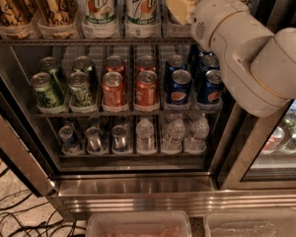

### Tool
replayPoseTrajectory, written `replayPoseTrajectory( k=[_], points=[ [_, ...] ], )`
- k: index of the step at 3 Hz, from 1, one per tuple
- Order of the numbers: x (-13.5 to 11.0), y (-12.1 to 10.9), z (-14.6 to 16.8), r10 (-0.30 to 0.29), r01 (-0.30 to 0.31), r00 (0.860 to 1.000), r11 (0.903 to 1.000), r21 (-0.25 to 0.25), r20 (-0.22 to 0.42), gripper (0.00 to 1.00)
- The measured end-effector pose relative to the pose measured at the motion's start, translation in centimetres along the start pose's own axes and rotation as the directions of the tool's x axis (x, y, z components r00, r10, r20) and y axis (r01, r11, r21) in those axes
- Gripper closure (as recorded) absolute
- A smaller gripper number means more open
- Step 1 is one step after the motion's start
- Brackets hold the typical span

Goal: Pick blue plastic bottle from top shelf of fridge

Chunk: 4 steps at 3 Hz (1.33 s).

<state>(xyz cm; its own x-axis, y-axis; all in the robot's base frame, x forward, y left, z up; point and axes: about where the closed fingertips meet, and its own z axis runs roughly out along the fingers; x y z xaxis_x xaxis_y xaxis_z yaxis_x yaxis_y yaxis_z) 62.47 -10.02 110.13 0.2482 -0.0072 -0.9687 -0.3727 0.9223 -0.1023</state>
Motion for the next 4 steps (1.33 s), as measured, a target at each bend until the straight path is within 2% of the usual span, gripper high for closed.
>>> replayPoseTrajectory(
  k=[1, 2, 4],
  points=[
    [-1.5, 0.2, -0.4, -0.011, 0.011, 0.999, 0.9999, -0.007, 0.044, 1.00],
    [-1.5, 1.1, -1.4, -0.021, 0.023, 0.999, 0.9987, -0.045, 0.046, 1.00],
    [-1.2, 2.5, -5.8, -0.058, 0.057, 0.998, 0.9872, -0.149, -0.004, 1.00]
  ],
)
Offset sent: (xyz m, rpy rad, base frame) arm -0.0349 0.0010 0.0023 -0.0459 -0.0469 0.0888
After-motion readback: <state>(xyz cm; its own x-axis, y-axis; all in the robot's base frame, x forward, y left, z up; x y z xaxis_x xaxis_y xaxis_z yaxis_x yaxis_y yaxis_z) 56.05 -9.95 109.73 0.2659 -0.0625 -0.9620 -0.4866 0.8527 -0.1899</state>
